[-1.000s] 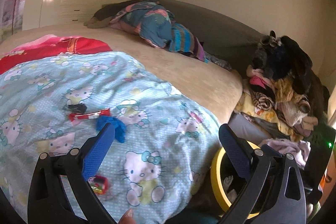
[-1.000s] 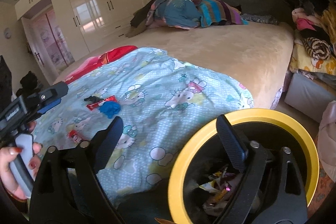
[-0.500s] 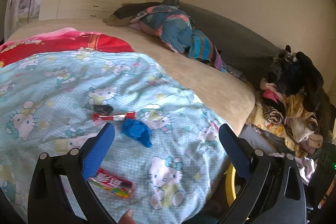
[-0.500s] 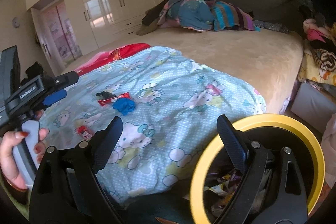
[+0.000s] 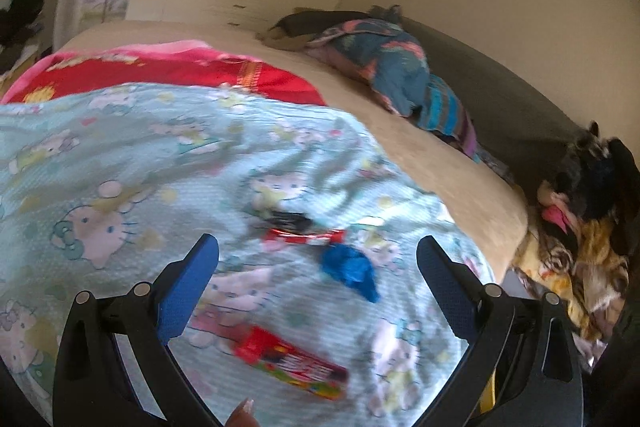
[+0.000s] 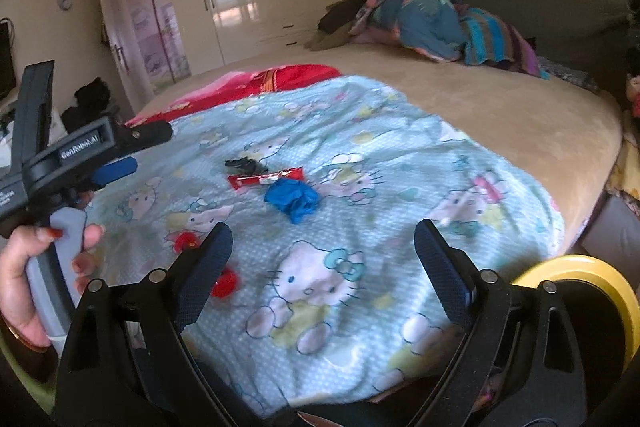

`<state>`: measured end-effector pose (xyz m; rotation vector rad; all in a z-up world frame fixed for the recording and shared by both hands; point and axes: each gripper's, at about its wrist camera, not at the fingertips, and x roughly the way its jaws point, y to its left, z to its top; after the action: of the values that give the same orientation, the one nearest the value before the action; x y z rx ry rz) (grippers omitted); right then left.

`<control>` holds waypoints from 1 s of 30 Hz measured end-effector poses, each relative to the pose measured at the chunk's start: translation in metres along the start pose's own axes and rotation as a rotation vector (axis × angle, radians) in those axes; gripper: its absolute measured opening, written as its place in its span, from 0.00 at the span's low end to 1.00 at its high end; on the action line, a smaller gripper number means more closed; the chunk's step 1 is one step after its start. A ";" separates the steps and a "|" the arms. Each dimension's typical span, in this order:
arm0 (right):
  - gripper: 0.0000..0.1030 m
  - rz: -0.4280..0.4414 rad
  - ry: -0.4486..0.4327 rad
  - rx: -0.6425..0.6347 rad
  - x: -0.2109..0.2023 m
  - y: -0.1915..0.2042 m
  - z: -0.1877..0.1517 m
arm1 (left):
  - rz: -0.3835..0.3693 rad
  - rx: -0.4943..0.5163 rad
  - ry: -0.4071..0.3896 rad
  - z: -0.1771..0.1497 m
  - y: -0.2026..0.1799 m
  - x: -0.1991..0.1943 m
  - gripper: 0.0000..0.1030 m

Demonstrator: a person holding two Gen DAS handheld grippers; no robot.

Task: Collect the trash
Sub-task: 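Move both tools back over the remaining wrappers on the blanket, then grasp the green snack packet with the left tool while the right tool grasps the blue wrapper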

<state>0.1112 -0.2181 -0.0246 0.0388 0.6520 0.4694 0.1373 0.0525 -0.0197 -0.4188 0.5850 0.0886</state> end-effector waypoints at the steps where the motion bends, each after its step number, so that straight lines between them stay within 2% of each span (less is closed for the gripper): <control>1: 0.82 0.007 0.005 -0.002 0.007 0.003 0.001 | 0.006 -0.014 0.002 0.002 0.006 0.002 0.94; 7: 0.82 0.029 0.055 -0.023 0.054 0.014 0.007 | 0.003 -0.100 0.058 0.014 0.037 0.024 0.93; 10: 0.81 0.028 0.097 -0.013 0.081 0.015 0.007 | 0.002 -0.097 0.089 0.019 0.043 0.038 0.93; 14: 0.71 0.024 0.140 0.008 0.112 0.016 0.009 | -0.019 -0.115 0.144 0.022 0.052 0.060 0.91; 15: 0.69 0.024 0.150 0.012 0.119 0.017 0.010 | -0.024 -0.129 0.163 0.023 0.055 0.067 0.89; 16: 0.65 0.024 0.157 0.017 0.123 0.017 0.011 | -0.031 -0.144 0.184 0.024 0.058 0.075 0.81; 17: 0.62 0.026 0.168 0.023 0.130 0.017 0.012 | -0.031 -0.152 0.201 0.025 0.058 0.081 0.77; 19: 0.58 0.025 0.184 0.033 0.139 0.017 0.013 | -0.044 -0.165 0.228 0.026 0.059 0.093 0.75; 22: 0.53 0.016 0.207 0.044 0.152 0.016 0.014 | -0.086 -0.220 0.266 0.028 0.062 0.108 0.66; 25: 0.48 0.018 0.226 0.050 0.160 0.015 0.013 | -0.110 -0.250 0.286 0.030 0.060 0.121 0.63; 30: 0.27 0.033 0.247 0.056 0.165 0.014 0.008 | -0.120 -0.299 0.315 0.029 0.061 0.143 0.58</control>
<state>0.2246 -0.1331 -0.1108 0.0453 0.9080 0.4918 0.2592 0.1144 -0.0988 -0.7662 0.8589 -0.0064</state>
